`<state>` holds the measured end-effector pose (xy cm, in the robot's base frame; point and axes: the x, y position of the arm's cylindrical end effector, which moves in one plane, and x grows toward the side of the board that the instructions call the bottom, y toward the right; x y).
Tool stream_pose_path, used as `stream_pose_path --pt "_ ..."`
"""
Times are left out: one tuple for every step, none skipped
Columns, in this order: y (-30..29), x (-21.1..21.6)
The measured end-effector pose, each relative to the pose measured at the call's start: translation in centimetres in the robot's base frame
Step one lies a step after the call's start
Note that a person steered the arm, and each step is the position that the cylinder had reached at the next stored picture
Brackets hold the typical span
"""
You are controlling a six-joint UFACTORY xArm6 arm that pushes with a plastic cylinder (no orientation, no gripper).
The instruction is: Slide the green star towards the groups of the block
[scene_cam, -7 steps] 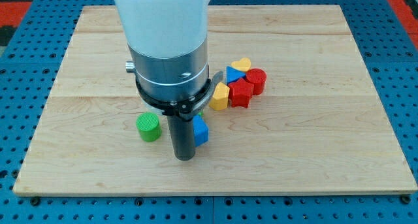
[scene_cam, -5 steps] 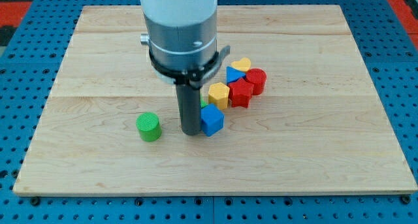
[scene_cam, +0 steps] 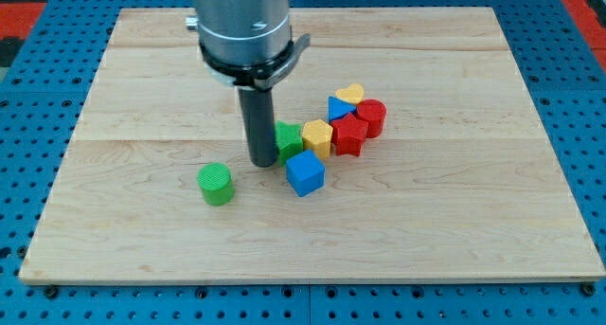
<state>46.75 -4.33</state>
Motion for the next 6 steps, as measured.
stream_pose_path --pt "0.3 -2.3" --pt "0.0 -4.3" --pt "-5.6 -1.5" --pt "-5.0 1.1" --pt "-3.8 0.9" --pt "-3.2 -1.7"
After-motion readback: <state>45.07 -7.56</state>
